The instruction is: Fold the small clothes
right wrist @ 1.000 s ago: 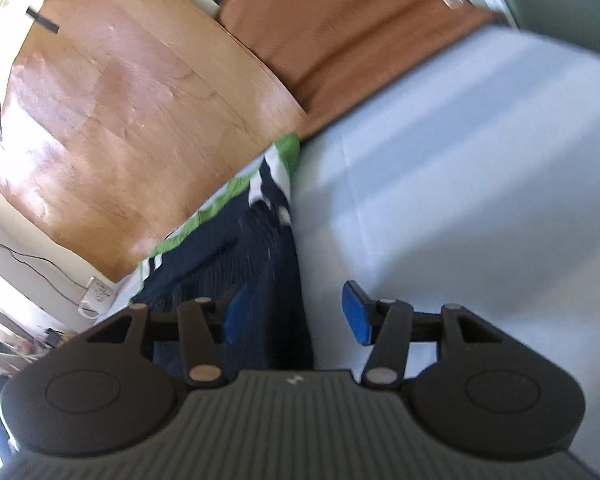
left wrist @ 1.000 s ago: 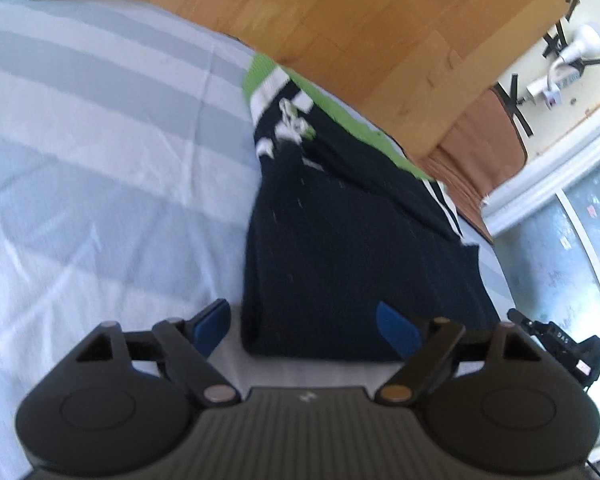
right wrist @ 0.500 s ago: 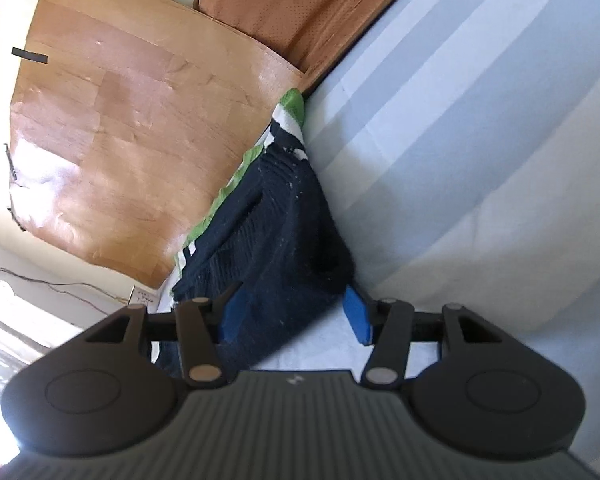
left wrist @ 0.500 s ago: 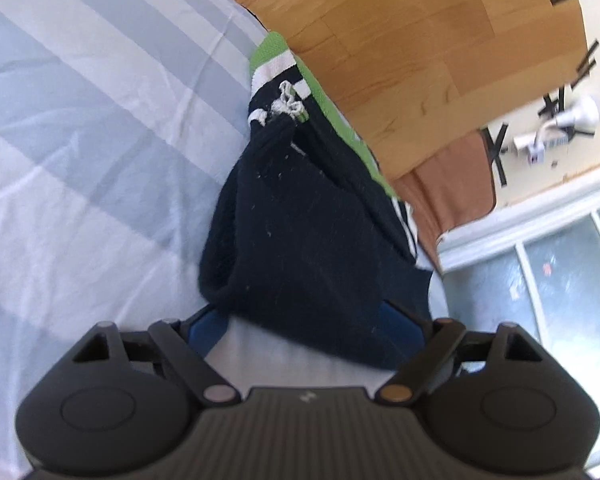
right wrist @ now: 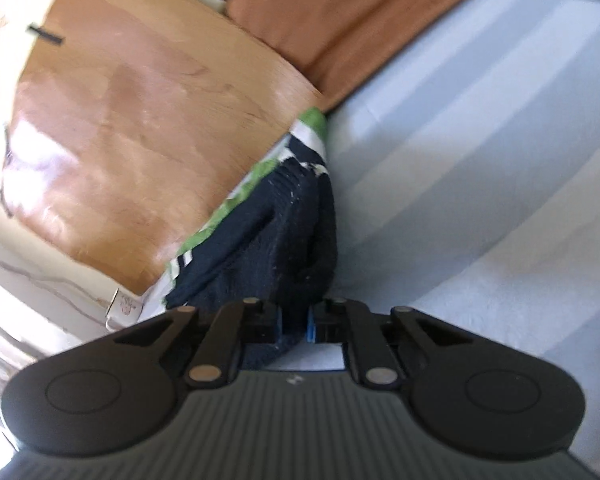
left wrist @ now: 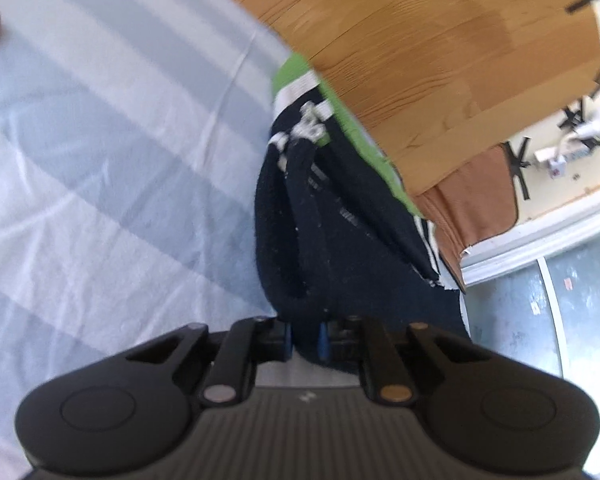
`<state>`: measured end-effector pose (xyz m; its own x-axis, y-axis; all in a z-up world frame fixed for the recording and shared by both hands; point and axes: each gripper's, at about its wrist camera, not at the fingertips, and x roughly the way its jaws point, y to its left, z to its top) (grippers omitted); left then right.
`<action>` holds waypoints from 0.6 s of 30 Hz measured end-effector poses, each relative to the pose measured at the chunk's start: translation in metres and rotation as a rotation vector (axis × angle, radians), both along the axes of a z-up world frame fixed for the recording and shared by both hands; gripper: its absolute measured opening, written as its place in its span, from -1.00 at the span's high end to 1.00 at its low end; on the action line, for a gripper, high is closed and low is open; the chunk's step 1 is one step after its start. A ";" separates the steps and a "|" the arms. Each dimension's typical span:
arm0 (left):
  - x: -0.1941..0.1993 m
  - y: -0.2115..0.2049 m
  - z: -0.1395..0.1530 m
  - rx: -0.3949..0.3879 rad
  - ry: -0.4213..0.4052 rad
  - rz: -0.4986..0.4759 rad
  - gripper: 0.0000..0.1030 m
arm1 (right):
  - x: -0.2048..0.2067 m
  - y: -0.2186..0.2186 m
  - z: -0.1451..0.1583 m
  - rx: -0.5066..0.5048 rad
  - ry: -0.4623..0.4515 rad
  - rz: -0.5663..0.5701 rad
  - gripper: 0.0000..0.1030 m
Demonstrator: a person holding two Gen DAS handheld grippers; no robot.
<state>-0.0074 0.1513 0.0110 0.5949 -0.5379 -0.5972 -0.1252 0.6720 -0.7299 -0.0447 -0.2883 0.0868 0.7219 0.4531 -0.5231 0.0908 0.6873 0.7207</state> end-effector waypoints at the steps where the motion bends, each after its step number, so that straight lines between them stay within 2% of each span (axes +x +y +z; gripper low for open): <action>1: -0.004 0.000 0.007 0.015 -0.016 -0.002 0.81 | -0.005 0.002 0.005 -0.028 -0.013 0.010 0.75; 4: -0.017 0.005 0.016 0.023 -0.029 -0.024 0.81 | -0.023 0.002 0.010 -0.052 -0.016 0.030 0.75; 10: -0.050 0.006 0.005 0.052 0.021 -0.088 0.81 | -0.066 0.001 0.013 -0.086 0.016 0.044 0.74; 12: -0.056 0.007 -0.001 0.053 0.043 -0.098 0.71 | -0.073 0.005 0.010 -0.115 0.029 0.056 0.71; 13: -0.058 0.009 -0.004 0.070 0.050 -0.097 0.65 | -0.073 0.008 0.007 -0.142 0.039 0.062 0.63; 15: -0.058 0.014 -0.005 0.112 0.054 -0.081 0.42 | -0.068 0.007 0.003 -0.190 0.072 0.047 0.33; 16: -0.059 0.019 -0.001 0.120 0.038 -0.071 0.39 | -0.065 0.004 0.004 -0.205 0.080 0.029 0.17; 18: -0.061 0.027 0.012 0.138 -0.030 -0.056 0.24 | -0.063 -0.005 0.012 -0.261 0.036 -0.025 0.11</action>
